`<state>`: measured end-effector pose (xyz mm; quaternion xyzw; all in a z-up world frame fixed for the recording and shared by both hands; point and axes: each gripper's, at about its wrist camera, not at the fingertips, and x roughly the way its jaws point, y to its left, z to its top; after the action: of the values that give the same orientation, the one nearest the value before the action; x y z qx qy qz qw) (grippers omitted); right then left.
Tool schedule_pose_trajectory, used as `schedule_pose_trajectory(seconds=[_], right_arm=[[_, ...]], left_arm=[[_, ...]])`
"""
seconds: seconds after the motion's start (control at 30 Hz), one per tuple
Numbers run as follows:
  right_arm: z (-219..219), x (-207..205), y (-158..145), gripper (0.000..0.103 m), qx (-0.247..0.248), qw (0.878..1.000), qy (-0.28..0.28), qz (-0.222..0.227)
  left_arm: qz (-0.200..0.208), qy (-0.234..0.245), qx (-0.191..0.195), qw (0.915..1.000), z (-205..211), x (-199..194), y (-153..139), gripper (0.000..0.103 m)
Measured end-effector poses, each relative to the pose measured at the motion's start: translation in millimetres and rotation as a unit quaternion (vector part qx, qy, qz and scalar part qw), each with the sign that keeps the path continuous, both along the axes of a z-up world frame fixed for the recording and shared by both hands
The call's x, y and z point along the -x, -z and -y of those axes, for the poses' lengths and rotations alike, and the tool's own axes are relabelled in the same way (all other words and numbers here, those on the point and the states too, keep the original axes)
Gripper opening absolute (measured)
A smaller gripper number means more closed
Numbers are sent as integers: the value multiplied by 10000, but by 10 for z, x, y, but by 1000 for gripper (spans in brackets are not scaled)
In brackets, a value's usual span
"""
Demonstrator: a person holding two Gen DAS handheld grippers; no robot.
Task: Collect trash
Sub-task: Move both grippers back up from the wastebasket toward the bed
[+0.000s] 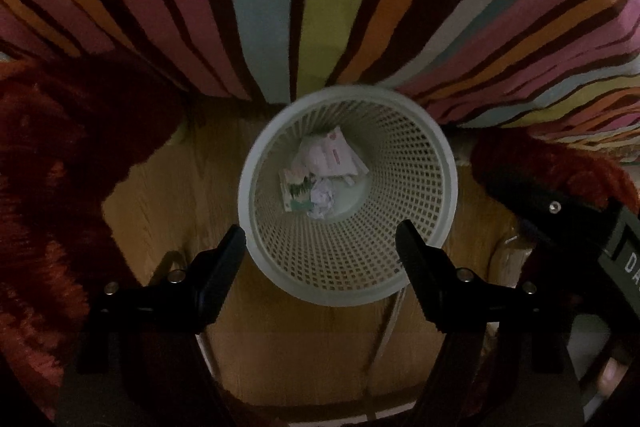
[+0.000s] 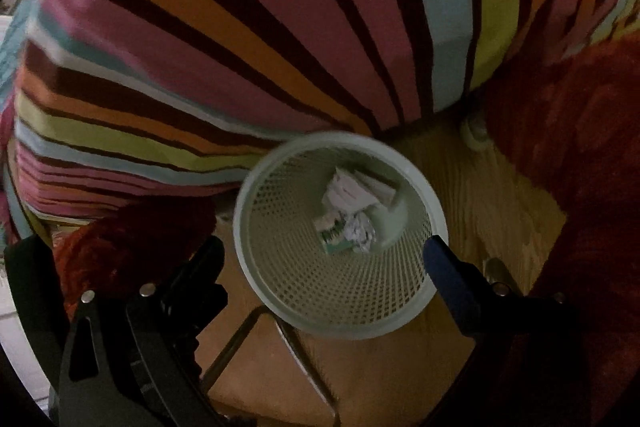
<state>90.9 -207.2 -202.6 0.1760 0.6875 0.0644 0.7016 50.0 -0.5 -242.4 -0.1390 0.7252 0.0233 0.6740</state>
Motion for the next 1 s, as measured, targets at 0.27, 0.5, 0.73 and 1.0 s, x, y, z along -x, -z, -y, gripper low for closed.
schedule_pose_trajectory(seconds=[0.27, 0.5, 0.73, 1.0], right_arm=[[9, 40, -366, 95, 93, 9962, -17, 867], [-44, 52, -686, 95, 199, 9865, -260, 1607], [-52, 23, -1067, 95, 461, 9666, -340, 2498], [-3, -120, -1475, 95, 823, 9359, -376, 3405]], left_arm=[[671, 4, -163, 9976, -40, 4, -316, 76], [1527, 154, -395, 9874, -18, 5, -683, 76], [2371, 330, -560, 9693, -10, -16, -1061, 76], [2834, 374, -589, 9565, -89, -162, -1300, 76]])
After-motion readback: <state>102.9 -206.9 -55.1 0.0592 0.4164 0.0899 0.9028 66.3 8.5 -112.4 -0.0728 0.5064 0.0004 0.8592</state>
